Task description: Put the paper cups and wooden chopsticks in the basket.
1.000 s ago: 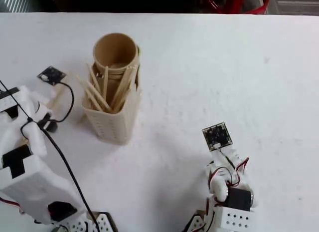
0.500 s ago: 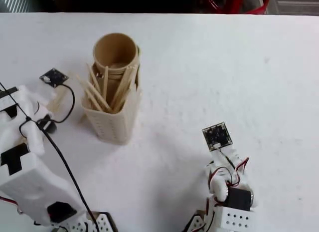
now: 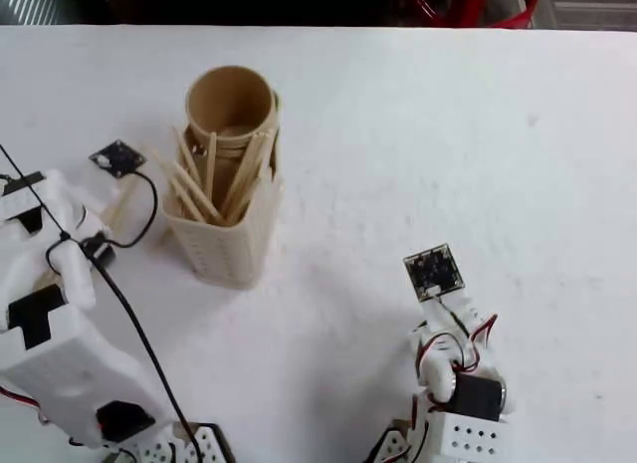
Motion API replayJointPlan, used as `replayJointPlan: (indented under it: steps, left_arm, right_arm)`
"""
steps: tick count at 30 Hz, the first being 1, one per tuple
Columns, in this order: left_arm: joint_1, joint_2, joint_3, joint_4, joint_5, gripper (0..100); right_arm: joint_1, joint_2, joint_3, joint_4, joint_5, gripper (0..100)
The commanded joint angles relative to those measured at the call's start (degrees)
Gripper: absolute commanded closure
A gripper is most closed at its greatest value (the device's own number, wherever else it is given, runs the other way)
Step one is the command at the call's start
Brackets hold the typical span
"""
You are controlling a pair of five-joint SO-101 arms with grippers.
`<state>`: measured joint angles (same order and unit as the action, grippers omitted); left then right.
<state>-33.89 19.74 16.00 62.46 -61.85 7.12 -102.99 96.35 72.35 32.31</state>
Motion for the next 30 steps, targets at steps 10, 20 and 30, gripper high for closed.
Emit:
replayJointPlan:
  steps: [10,20,30]
  left_arm:
    - [3.1,-0.4,5.7,-2.5,12.6,95]
    - [0.0,-16.4,7.6,0.7,14.2,96]
    - [0.2,-47.3,7.5,7.4,19.8,95]
  right_arm:
    - [0.2,-0.4,0.5,-0.9,0.2,98.0]
    - [0.2,-0.4,0.5,-0.9,0.2,98.0]
    - [0.2,-0.4,0.5,-0.9,0.2,98.0]
